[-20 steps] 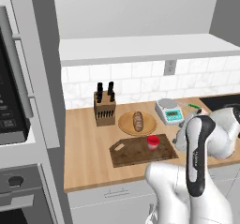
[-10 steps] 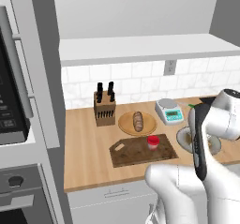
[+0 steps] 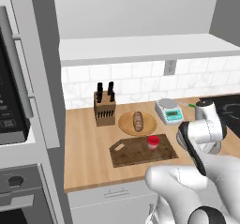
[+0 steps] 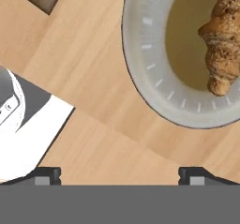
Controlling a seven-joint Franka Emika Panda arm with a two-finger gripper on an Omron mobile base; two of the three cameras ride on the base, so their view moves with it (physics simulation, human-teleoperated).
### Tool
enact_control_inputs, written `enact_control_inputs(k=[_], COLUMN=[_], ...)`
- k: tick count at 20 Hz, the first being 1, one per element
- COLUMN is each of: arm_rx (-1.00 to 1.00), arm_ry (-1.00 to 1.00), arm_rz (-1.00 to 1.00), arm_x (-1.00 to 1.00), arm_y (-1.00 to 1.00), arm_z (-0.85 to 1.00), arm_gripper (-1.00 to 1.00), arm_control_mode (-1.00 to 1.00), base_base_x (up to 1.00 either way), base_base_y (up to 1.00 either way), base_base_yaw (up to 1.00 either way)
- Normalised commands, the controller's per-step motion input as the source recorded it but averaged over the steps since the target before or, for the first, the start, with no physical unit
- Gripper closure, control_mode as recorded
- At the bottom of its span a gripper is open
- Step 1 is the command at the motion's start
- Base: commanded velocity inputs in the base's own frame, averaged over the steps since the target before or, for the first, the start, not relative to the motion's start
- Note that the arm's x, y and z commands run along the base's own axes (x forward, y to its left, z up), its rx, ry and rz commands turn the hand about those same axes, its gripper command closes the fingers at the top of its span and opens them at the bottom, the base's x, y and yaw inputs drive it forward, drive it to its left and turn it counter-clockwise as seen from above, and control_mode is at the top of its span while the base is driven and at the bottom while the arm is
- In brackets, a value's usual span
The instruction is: From the different types of pastries on the counter, select a croissant and place it on the cutting board. Then retrieve a jar of jam from the cabinet and place it alongside the croissant on the cutting board.
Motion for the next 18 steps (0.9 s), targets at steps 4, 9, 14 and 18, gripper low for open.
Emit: enact_control_inputs(k=[4,9,14,18], arm_rx=[0.05,0.13,0.07,0.15], arm_ry=[-0.04,-0.06,0.0,0.0], arm_rz=[0.14,0.1,-0.01,-0.02], arm_x=[0.32,-0.07,0.23,0.69], arm_y=[-0.4,-0.44,-0.03,0.0], arm_z=[0.11,0.55,0.0,0.0], arm_gripper=[-1.0,-1.0,-1.0,-1.0], arm_control_mode=[-1.0,-1.0,-1.0,-1.0], base_base_x=[0.0,0.0,0.0,0.0], base_base_y=[0.0,0.0,0.0,0.0], base_base_yaw=[0.0,0.0,0.0,0.0])
